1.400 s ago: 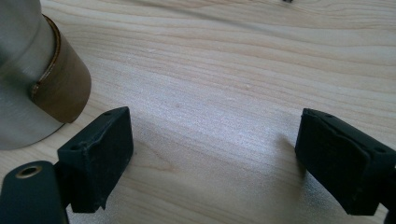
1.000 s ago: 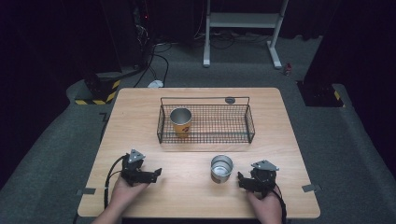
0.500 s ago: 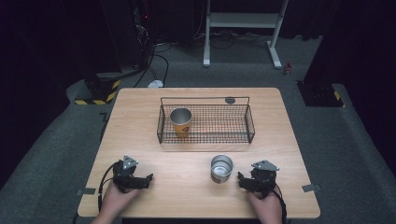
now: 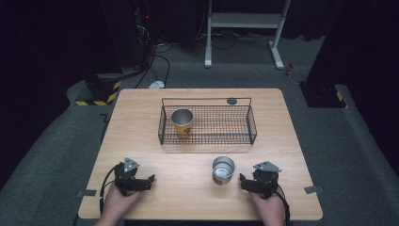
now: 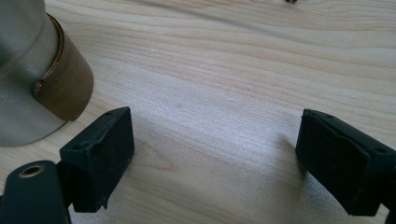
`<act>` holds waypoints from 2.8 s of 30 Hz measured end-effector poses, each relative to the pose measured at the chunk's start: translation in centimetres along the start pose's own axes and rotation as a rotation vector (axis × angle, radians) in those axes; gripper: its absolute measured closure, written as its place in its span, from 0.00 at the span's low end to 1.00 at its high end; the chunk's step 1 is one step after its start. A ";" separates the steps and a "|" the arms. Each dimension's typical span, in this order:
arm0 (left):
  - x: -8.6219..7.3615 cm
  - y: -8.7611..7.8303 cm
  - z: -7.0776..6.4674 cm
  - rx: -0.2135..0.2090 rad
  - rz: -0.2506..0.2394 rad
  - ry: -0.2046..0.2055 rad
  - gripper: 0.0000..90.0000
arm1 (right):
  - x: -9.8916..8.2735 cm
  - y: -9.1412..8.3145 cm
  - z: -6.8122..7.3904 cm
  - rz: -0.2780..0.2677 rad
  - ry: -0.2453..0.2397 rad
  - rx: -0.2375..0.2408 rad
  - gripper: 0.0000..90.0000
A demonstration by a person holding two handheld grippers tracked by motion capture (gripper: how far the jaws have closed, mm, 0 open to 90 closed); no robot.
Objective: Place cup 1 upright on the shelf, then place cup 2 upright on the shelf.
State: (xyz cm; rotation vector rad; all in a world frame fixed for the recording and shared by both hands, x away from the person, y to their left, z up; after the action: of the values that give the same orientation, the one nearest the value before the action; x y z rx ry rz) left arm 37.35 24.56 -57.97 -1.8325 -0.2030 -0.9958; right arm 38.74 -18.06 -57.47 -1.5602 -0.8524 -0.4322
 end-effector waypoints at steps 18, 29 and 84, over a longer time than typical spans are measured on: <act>-0.1 0.0 0.0 -0.016 0.003 0.005 0.01 | 1.2 -1.4 0.1 -0.061 -0.014 0.040 0.14; -0.1 0.0 0.0 -0.012 -0.005 0.007 0.01 | 2.1 -3.5 -0.4 -0.118 -0.001 0.055 0.14; -0.1 -0.1 0.0 -0.024 0.005 0.020 0.01 | 4.4 -7.0 6.3 -0.255 -0.093 0.243 0.11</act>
State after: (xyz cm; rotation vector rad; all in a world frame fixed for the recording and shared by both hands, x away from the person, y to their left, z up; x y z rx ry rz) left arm 37.24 24.67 -58.00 -1.8434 -0.1748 -1.0167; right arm 35.29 -10.94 -50.74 -1.2604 -1.1388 -0.4234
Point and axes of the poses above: each handheld gripper's, and its own axes: y roughly forward along the jaws, x roughly out of its top, z roughly to its left, the point moved 7 cm from there along y, roughly forward along the jaws, and after that the axes turned 14 degrees about -x, right-handed, at the moved point
